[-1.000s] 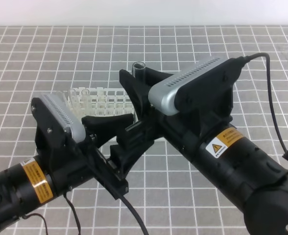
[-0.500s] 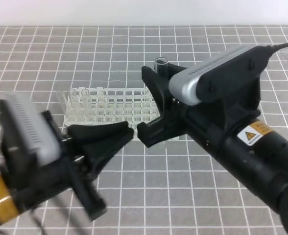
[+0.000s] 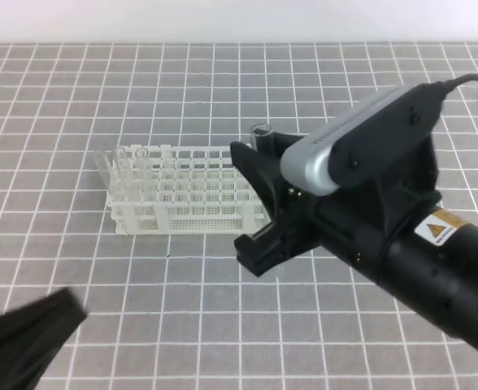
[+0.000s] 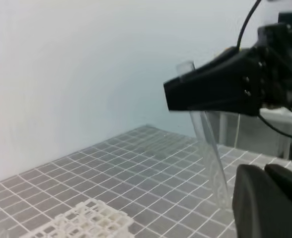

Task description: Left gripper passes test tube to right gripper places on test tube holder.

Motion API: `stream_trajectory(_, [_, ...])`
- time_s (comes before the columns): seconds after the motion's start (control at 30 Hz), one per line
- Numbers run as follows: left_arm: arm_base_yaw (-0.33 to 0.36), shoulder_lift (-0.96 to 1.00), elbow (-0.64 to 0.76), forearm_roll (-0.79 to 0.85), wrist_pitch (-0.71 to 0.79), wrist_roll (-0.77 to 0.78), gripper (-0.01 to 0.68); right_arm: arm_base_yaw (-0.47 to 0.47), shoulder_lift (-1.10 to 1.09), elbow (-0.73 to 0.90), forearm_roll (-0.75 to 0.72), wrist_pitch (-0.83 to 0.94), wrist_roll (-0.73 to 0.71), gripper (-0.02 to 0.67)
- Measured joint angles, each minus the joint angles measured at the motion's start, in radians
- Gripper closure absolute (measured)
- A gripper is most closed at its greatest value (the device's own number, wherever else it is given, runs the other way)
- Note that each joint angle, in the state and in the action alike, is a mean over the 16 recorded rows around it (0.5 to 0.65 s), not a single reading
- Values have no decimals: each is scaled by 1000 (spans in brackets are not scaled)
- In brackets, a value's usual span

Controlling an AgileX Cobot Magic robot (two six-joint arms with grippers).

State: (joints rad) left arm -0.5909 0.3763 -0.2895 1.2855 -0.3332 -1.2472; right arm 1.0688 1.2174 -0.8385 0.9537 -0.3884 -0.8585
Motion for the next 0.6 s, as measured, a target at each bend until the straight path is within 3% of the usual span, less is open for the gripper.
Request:
stream_trajectory(0.27, [0,-208,171,33,86,-108,673,0,-22,0,43,30,-55,553])
stream_trajectory(0.6, [0,-270,288,35,243,-126,673,0,-28,0,58,51,-72,553])
